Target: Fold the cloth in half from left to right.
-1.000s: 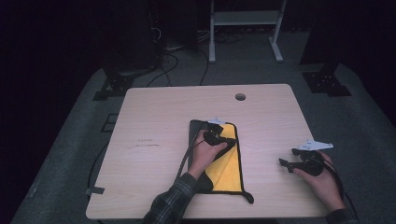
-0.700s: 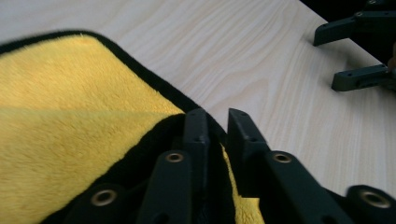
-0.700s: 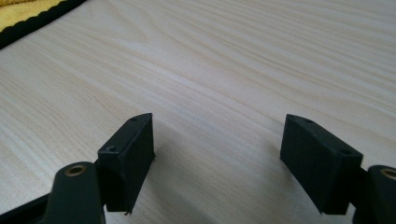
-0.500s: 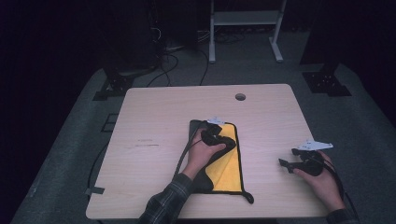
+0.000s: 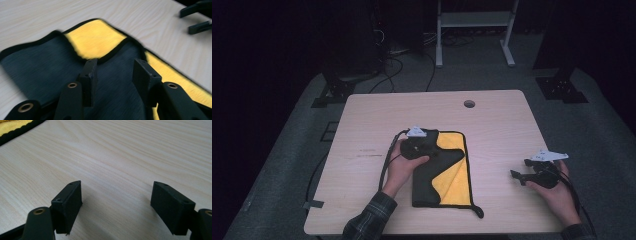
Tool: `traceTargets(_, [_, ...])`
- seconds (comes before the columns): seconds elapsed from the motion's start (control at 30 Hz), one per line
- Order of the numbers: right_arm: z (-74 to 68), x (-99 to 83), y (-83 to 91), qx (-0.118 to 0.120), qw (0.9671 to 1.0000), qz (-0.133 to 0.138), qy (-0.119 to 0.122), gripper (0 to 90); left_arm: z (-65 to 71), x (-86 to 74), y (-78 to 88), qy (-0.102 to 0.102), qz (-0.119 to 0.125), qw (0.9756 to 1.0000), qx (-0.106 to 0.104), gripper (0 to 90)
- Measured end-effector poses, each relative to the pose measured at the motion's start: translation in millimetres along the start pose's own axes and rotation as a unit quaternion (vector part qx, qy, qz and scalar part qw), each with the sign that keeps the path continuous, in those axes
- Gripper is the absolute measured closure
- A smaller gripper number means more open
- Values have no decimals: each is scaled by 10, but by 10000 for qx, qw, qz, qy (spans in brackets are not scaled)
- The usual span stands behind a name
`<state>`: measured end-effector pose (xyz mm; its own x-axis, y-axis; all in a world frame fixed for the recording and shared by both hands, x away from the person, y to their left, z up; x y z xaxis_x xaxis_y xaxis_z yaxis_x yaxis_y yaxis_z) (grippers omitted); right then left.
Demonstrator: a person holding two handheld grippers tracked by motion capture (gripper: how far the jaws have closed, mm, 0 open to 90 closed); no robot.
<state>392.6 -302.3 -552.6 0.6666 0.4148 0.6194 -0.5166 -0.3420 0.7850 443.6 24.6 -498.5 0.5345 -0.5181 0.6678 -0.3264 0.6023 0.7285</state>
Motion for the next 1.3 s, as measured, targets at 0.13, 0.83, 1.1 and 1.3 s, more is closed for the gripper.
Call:
traceTargets(0.13, [0,0,0,0,10000,-1,-5,237,-123,-154,72,43,-105,9996,262,534])
traceTargets(0.83, [0,0,0,0,10000,0,-8,236,-318,-600,47,569,-658,9950,494,843])
traceTargets(1.1, [0,0,0,-2,10000,0,-8,236,-454,-697,180,652,-724,9935,583,857])
traceTargets(1.3, [-1,1,-1,-9,10000,0,-15,231,-677,-845,356,783,-713,9904,892,741])
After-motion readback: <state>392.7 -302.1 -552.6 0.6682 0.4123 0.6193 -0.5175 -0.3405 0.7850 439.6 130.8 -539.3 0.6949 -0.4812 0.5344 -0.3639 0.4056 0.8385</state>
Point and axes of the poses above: each handheld gripper's, and its own axes: y roughly backward along the jaws, x roughly out of its top, z roughly to its right, the point moved 10 cm from there along -y, roughly forward along the jaws, and after that the axes turned 10 degrees about -z, right-handed, at the moved point
